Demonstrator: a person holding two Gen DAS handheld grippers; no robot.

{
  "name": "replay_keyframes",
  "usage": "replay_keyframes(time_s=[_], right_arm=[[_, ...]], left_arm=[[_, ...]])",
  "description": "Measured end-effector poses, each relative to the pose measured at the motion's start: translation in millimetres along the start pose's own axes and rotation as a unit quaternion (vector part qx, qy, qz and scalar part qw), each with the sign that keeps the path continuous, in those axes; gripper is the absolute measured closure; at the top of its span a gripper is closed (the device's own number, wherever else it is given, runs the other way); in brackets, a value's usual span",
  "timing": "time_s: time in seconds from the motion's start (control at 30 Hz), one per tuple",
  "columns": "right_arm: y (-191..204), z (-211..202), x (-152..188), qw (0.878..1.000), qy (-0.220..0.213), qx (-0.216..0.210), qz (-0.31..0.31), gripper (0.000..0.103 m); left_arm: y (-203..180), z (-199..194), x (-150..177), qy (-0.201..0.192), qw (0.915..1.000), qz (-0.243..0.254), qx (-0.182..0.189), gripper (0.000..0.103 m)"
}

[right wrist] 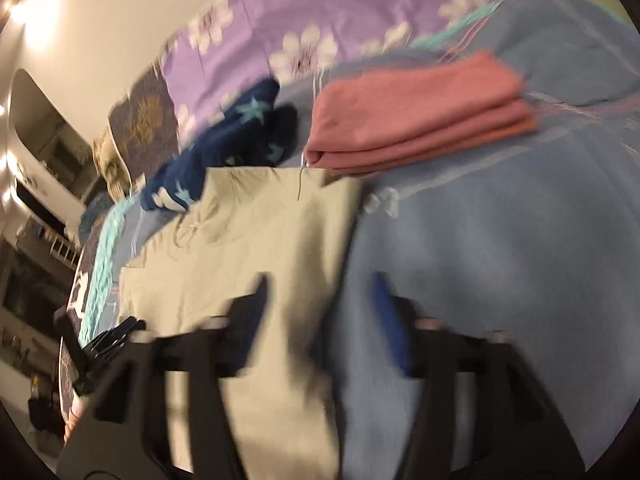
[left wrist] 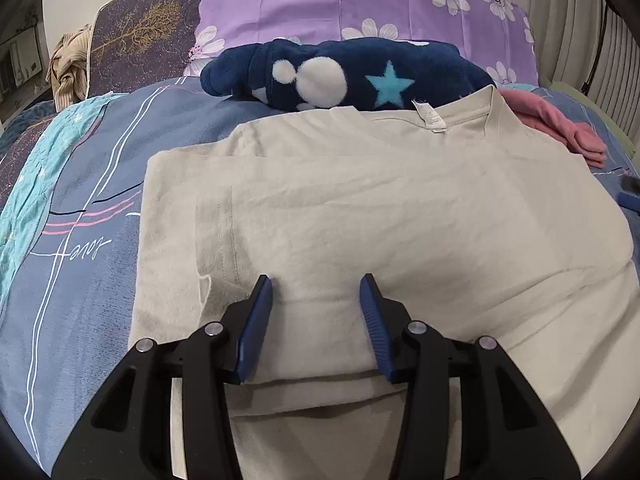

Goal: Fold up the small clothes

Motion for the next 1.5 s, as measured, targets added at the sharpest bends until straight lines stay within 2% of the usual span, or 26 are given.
replay_keyframes(time_s=[0.07,0.1,0.13,0.17,0.2,0.23,0.27,0.3,0.37,0.43,0.47,0.5,0.57,0.63,0.7,0.73,0.77,0.8,0.87,0.93,1.0,1.07,1.17,1.3,1.33,1.5], right_arm=[[-8,33,-23,0.999,0.014,0.014,0.039,0.037],[-8,41,-29,0.998,0.022,0.004,0.053,0.042],[-4,49,-35,0.997,0.03,-0.015,0.064,0.086],[1,52,-37,0.996,0.039,-0.028,0.07,0.098],[5,49,-39,0.996,0.036,-0.031,0.073,0.101],[15,35,-44,0.998,0.002,-0.029,0.052,0.101],[30,14,-44,0.999,-0.046,-0.009,-0.003,0.101],[43,-4,-42,0.994,-0.091,0.022,-0.057,0.101],[55,-15,-36,0.969,-0.159,0.108,-0.154,0.101],[42,6,-36,0.951,-0.158,0.191,-0.187,0.103],[24,25,-39,0.949,-0.134,0.219,-0.184,0.103],[13,32,-41,0.954,-0.119,0.219,-0.167,0.103],[-11,25,-39,0.976,-0.096,0.176,-0.085,0.102],[-5,5,-27,0.991,-0.084,0.096,-0.044,0.099],[11,-20,-4,0.996,-0.075,0.028,-0.049,0.098],[26,-32,17,0.996,-0.06,-0.019,-0.066,0.094],[32,-36,36,0.995,-0.038,-0.034,-0.088,0.087],[31,-29,60,0.993,-0.01,-0.001,-0.12,0.075],[9,-11,88,0.985,0.015,0.082,-0.153,0.07],[-8,-20,101,0.992,0.014,0.054,-0.113,0.072],[-19,-52,109,0.998,0.01,0.007,-0.068,0.073],[-37,-84,125,0.999,0.011,-0.028,-0.044,0.072],[-59,-114,157,0.998,0.032,-0.057,-0.025,0.07],[-69,-133,191,0.994,0.064,-0.084,-0.014,0.067],[-68,-136,201,0.994,0.068,-0.088,-0.015,0.066],[-65,-151,230,0.99,0.094,-0.098,-0.023,0.066]], left_arm=[[1,0,0,0.0,1.0,0.0,0.0,0.056],[1,-1,0,0.0,1.0,0.0,0.0,0.056],[1,-1,0,-0.001,1.0,-0.001,0.0,0.056],[1,-1,1,-0.001,1.0,-0.001,0.001,0.056],[1,-1,0,-0.001,1.0,-0.001,0.001,0.056],[1,-1,0,-0.001,1.0,-0.001,0.001,0.056],[1,-1,1,-0.002,1.0,-0.001,0.001,0.056],[1,0,0,-0.002,1.0,0.0,0.0,0.056],[0,0,0,-0.001,1.0,0.003,-0.003,0.056],[0,0,0,0.001,1.0,0.006,-0.008,0.055],[0,0,0,0.001,0.9999,0.007,-0.009,0.055],[0,0,0,0.0,0.9999,0.007,-0.011,0.055],[0,-1,0,0.0,0.9999,0.008,-0.013,0.054],[0,0,0,0.001,0.9999,0.008,-0.014,0.054],[0,0,0,0.002,0.9999,0.007,-0.013,0.054],[1,0,0,0.002,0.9999,0.007,-0.013,0.054],[1,0,0,0.002,0.9999,0.006,-0.013,0.054],[1,0,0,0.001,0.9999,0.006,-0.012,0.053],[3,-4,-1,-0.003,1.0,-0.002,-0.008,0.052],[6,-19,5,0.0,0.9999,-0.016,0.003,0.051],[7,-43,16,-0.016,0.9995,-0.018,0.019,0.044],[10,-74,42,-0.026,0.9992,-0.009,0.031,0.038],[15,-107,93,-0.021,0.9985,-0.023,0.045,0.036],[1,-132,170,0.01,0.9927,-0.065,0.101,0.035],[-3,-144,181,-0.005,0.9937,-0.059,0.095,0.034],[-17,-173,217,0.002,0.9906,-0.066,0.12,0.033]])
Point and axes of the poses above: each gripper's, at about its wrist camera, not at the fingertips, and z roughly the way its jaws point, y to its left, x to its underside, the point moved 9 cm from there along z, roughly the way its jaws point, and after that the axes turned 15 degrees about z, right-handed, at the moved point
